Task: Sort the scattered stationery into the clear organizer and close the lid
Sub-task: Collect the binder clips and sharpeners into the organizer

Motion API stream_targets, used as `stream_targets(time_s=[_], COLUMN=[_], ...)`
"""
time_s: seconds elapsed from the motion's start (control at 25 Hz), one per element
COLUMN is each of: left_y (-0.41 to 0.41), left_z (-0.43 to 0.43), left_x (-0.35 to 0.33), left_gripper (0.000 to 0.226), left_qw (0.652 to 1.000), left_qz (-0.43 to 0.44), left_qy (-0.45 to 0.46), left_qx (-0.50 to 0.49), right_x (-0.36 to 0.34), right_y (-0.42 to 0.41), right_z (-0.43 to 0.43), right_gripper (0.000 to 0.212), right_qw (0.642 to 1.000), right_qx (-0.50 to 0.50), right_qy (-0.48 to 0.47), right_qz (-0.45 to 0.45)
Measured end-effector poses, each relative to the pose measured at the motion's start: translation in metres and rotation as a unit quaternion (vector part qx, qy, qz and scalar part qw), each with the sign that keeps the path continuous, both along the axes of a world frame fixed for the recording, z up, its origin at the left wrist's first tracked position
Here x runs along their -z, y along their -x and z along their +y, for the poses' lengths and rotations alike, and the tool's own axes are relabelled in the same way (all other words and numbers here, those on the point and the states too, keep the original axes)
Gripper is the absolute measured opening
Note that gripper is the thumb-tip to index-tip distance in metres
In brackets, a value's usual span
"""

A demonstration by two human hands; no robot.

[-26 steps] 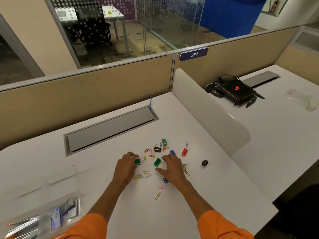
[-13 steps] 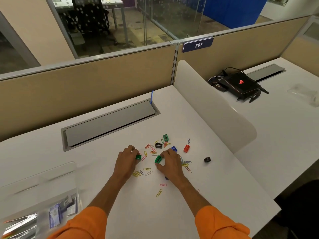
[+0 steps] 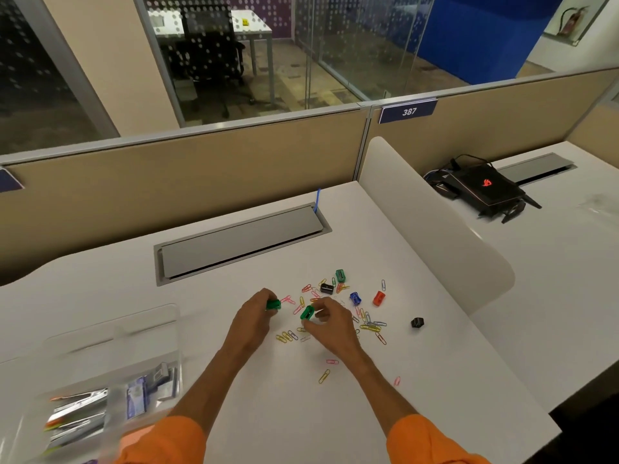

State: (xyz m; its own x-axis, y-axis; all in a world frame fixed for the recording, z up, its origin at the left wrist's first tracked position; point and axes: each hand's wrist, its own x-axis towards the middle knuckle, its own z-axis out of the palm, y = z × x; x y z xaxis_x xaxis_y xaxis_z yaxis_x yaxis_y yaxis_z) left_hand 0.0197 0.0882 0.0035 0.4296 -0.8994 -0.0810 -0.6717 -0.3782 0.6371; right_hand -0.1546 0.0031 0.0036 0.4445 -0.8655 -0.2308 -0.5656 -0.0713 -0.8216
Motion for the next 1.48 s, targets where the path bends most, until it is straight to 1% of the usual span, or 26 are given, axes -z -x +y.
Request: stream_targets(time_s=[0.08, 0.2, 0.36, 0.52, 0.6, 0.84, 0.96, 1.04, 1.16, 1.28, 1.4, 1.48], left_y=[-0.006, -0.017, -0.040, -0.074, -0.094, -0.159, -0.191, -0.211, -0.234, -0.244, -0.245, -0.246], left_z=[0.012, 0.032, 0.066, 0.108, 0.132, 0.204, 0.238, 0.255, 0.272, 0.277, 0.277, 0.278], left_x=[-0.001, -0.003, -0.009, -0.017, -0.018, -0.015, -0.011, -0.009, -0.003, 0.003, 0.007, 0.011], left_gripper=[0.014, 0.014, 0.014, 0.009, 0.014, 0.013, 0.016, 0.020, 0.033, 0.035, 0.033, 0.033], left_qw=[1.000, 0.999, 0.998, 0.994, 0.991, 0.979, 0.974, 0.969, 0.963, 0.961, 0.962, 0.964], left_qz=[0.005, 0.007, 0.006, 0.006, -0.006, -0.028, -0.047, -0.093, -0.161, -0.169, -0.186, -0.179], left_qy=[0.001, 0.010, 0.031, 0.055, 0.071, 0.056, 0.035, 0.028, -0.004, -0.027, -0.030, -0.034], left_qx=[-0.013, -0.035, -0.061, -0.099, -0.116, -0.195, -0.221, -0.226, -0.218, -0.217, -0.198, -0.192], right_x=[-0.003, -0.008, -0.018, -0.030, -0.034, -0.034, -0.031, -0.029, -0.025, -0.020, -0.015, -0.012], right_y=[-0.009, -0.026, -0.053, -0.092, -0.116, -0.194, -0.232, -0.254, -0.283, -0.302, -0.314, -0.318], right_z=[0.012, 0.029, 0.053, 0.078, 0.093, 0.147, 0.172, 0.185, 0.198, 0.205, 0.209, 0.211], right_gripper=[0.037, 0.035, 0.035, 0.036, 0.036, 0.039, 0.039, 0.040, 0.041, 0.040, 0.040, 0.042], right_qw=[0.999, 0.998, 0.995, 0.988, 0.984, 0.965, 0.953, 0.946, 0.936, 0.927, 0.921, 0.917], right_qx=[-0.010, -0.032, -0.085, -0.140, -0.161, -0.242, -0.278, -0.295, -0.316, -0.325, -0.334, -0.340], right_qy=[-0.019, -0.017, 0.016, 0.048, 0.062, 0.087, 0.113, 0.130, 0.156, 0.183, 0.184, 0.187], right_qz=[-0.027, -0.042, -0.051, -0.043, -0.040, -0.049, -0.046, -0.031, 0.004, 0.041, 0.079, 0.093])
